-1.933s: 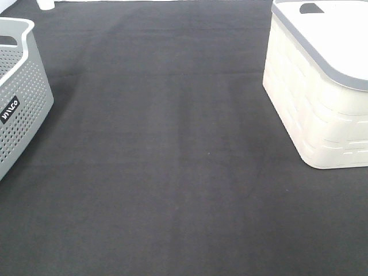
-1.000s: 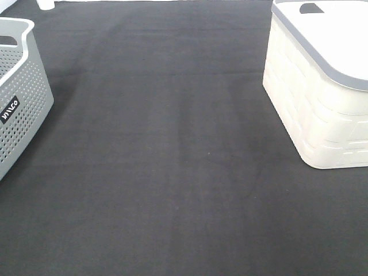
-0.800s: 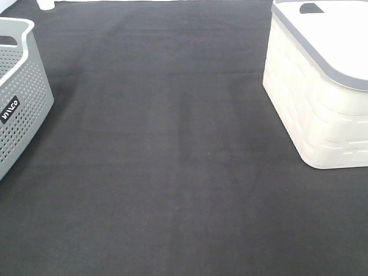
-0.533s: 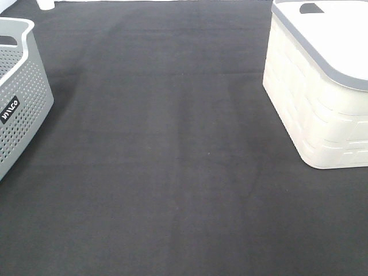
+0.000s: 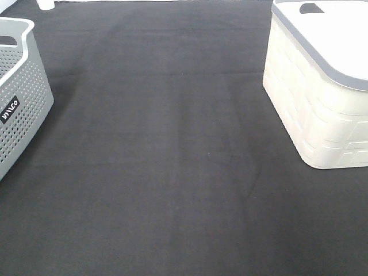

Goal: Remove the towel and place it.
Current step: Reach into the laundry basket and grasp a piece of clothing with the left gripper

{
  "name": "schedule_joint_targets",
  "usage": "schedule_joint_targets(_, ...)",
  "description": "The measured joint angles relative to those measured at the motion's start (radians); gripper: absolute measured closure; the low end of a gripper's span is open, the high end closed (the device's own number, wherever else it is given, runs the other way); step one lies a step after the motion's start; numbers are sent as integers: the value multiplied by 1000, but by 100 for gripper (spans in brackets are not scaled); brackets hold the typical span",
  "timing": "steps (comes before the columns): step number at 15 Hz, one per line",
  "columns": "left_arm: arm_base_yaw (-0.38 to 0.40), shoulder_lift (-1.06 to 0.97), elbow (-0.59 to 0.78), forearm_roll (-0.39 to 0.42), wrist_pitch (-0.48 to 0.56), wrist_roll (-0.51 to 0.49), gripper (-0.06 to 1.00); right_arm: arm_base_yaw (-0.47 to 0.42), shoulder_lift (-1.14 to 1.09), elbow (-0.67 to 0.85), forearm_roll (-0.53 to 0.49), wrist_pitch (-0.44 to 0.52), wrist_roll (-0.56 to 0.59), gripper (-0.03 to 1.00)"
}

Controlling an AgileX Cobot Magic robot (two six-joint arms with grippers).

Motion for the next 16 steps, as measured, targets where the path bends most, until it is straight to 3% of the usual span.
schedule_joint_targets(16,0,0,0,0,0,0,-3,0,0,0,0,0,0,28)
